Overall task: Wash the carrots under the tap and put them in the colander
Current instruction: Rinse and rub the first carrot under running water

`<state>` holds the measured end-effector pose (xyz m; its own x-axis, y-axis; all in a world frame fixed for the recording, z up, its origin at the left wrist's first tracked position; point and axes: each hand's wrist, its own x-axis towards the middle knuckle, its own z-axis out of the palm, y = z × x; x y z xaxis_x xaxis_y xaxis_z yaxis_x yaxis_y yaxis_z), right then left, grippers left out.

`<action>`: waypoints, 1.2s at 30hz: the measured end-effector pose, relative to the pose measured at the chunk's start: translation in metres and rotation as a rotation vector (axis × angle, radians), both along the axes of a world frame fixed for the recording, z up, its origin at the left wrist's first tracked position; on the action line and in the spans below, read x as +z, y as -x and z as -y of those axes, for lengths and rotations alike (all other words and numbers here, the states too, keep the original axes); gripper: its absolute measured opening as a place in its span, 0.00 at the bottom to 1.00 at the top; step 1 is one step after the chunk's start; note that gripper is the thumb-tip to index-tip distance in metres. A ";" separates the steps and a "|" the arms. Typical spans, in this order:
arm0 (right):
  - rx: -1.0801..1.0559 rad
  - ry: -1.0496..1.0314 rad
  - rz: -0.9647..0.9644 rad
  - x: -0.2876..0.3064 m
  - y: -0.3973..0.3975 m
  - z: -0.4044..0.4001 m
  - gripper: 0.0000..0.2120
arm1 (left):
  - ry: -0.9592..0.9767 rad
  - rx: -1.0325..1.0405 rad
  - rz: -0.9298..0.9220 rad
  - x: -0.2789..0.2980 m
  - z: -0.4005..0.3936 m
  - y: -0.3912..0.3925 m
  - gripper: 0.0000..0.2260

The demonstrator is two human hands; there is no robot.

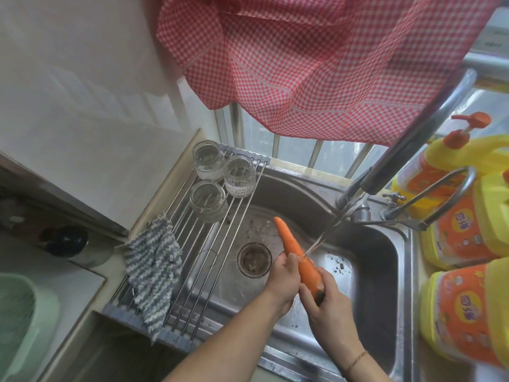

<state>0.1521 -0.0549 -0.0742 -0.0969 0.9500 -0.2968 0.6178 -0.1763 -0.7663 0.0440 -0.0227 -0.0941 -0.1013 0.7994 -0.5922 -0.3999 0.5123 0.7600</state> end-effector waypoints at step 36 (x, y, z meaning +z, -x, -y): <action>0.209 -0.113 0.546 -0.003 -0.014 0.002 0.19 | -0.007 -0.632 -0.819 -0.008 -0.013 0.027 0.18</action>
<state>0.1657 -0.0565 -0.0767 -0.1473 0.9559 -0.2542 0.9405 0.0559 -0.3350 0.0170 -0.0093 -0.1023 -0.0318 0.8499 -0.5260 0.5816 0.4437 0.6818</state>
